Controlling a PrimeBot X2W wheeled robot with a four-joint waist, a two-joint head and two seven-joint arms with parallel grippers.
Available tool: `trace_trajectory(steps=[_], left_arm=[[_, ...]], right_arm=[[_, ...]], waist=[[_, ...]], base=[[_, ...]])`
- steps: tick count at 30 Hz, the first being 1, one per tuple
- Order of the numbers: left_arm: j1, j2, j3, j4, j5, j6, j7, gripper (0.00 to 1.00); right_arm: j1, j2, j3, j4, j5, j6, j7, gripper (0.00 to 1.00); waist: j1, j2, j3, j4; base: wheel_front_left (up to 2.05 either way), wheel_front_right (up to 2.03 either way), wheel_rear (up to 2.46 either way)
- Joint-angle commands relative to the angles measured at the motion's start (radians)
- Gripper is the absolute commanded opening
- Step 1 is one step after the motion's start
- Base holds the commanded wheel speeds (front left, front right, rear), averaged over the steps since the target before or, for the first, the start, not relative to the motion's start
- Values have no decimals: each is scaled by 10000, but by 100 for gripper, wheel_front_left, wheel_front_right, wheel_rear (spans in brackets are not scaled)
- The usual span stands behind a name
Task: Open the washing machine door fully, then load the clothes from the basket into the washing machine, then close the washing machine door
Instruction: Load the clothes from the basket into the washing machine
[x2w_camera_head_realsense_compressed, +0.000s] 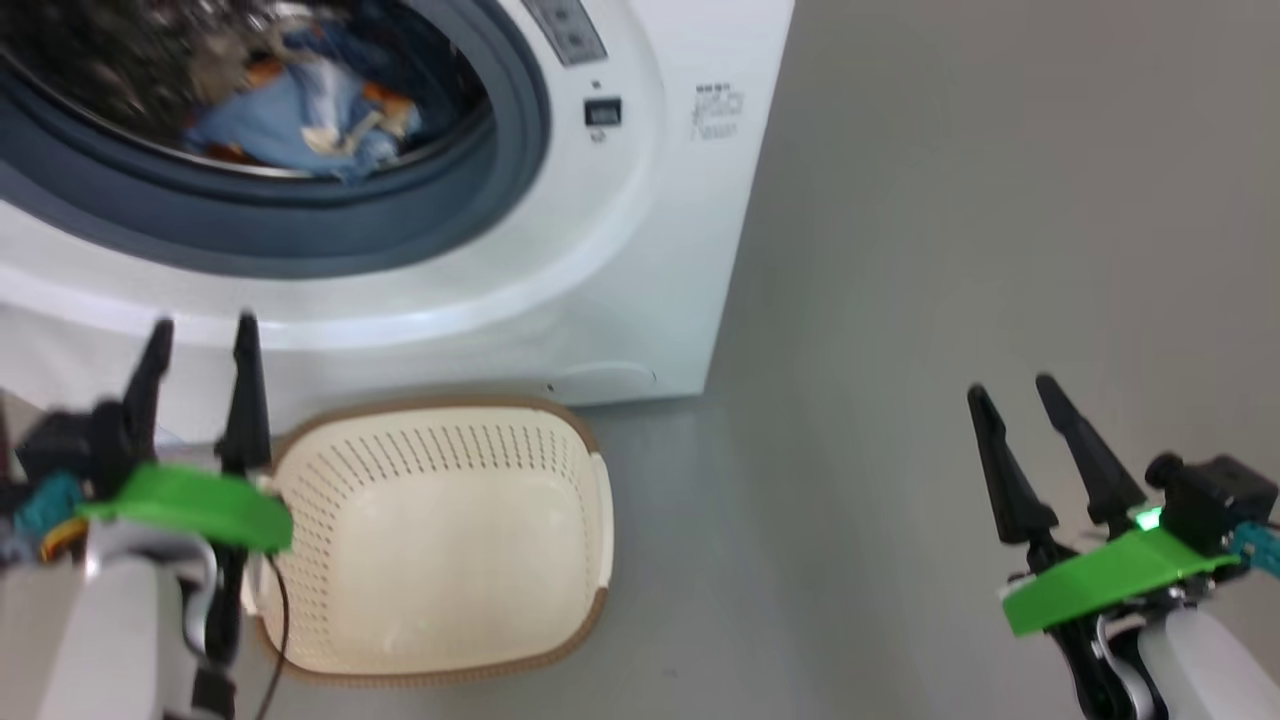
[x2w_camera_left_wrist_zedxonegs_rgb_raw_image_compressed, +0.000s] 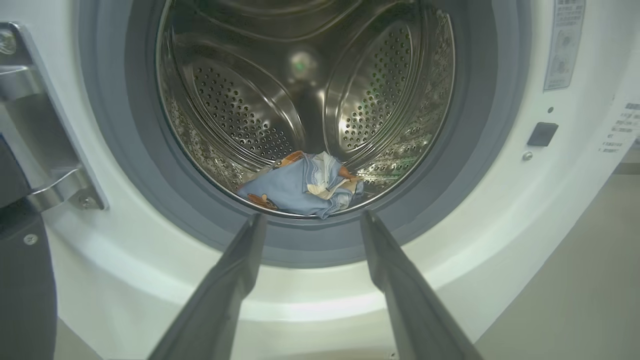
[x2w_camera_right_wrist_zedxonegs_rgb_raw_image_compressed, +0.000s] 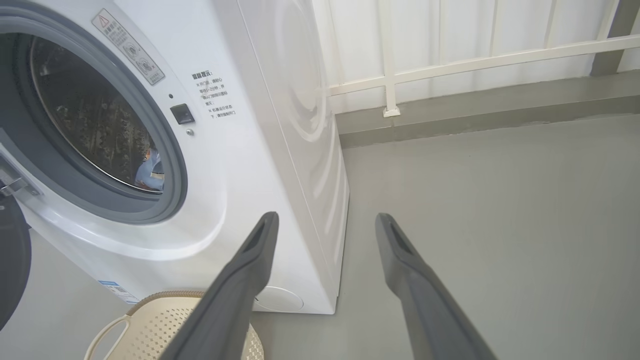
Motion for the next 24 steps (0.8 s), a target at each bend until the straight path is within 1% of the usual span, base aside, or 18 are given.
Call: trace_trajectory(steps=[1,11,17,24], left_arm=[[583,261,375,-548,64,-48,-64,100],[2533,121,336,-1578,-40,-49,-64,100],[3572,-15,560,-2127,-101,-49,-64,100],[4424,-156,859,-2691,-177,-49,-64,100]], right_arm=[[347,-220,160,-171,-22,52,-80,100],[1130,-462,65,-155,65,52,-80,100],[1564,-550,-27,-163,82,52,-80,100],[1881,-549,-146,-244,57,52,-80,100]], waist=[[2,-1,-926,373],[2,-1,-1810,590],[2,-1,-2279,661],[2,-1,-2481,674]], base=[[0,0,0],[0,0,0],[0,0,0],[0,0,0]])
